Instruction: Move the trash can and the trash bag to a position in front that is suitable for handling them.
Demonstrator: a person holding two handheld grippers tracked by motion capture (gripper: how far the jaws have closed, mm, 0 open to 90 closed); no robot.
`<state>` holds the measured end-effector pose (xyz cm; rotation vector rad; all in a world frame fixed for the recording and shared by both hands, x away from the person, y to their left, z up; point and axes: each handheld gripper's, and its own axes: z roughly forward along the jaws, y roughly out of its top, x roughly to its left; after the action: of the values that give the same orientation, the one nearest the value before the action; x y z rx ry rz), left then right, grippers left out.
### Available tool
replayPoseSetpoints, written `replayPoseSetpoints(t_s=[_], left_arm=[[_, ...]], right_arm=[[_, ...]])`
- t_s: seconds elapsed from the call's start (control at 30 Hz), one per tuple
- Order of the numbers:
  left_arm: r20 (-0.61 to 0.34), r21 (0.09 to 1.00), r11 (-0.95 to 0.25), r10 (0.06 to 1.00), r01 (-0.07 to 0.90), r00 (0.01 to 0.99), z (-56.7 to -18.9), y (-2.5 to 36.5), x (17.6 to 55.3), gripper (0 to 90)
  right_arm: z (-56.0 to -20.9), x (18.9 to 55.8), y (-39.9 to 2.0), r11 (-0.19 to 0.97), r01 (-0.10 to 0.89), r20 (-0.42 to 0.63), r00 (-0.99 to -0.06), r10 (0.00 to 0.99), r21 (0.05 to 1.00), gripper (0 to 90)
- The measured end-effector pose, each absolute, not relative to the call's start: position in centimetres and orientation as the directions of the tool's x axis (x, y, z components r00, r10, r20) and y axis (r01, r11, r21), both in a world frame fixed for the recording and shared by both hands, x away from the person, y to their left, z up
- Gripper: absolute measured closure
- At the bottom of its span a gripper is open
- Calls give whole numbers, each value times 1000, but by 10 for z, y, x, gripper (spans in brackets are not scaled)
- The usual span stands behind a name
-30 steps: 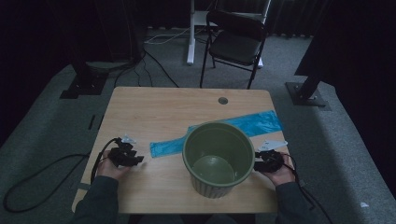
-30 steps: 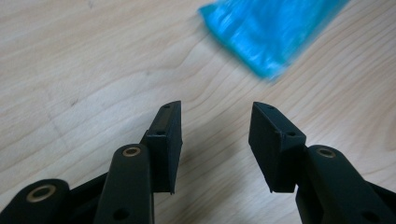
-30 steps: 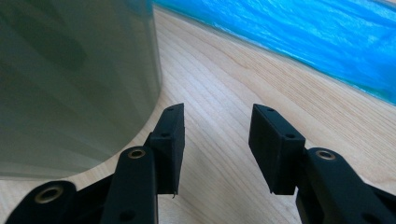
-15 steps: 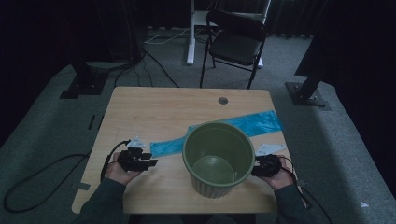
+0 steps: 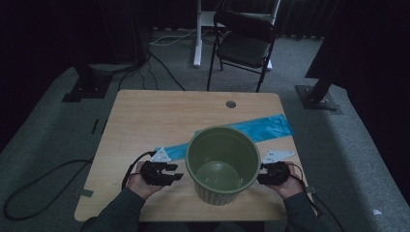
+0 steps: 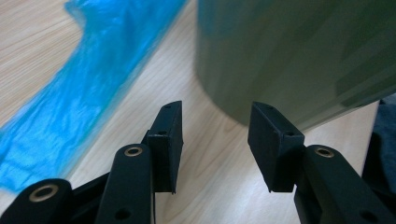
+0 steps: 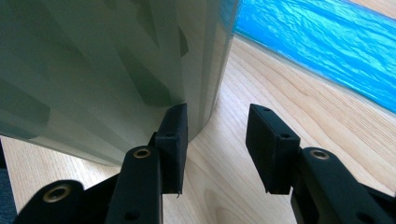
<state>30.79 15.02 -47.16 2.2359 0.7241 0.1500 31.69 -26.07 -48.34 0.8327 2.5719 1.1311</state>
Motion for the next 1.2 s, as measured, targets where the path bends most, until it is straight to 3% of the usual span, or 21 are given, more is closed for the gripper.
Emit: replayPoseSetpoints(t_s=[0.37, 1.2], left_arm=[[-115, 717, -537, 538, 444, 835, -469, 152, 302, 542], [-85, 723, -469, 668, 508, 739, -468, 192, 321, 542]], right_arm=[[-480, 314, -245, 573, 379, 35, -853, 521, 727, 584], [-476, 345, -195, 601, 352, 16, -871, 491, 717, 605]])
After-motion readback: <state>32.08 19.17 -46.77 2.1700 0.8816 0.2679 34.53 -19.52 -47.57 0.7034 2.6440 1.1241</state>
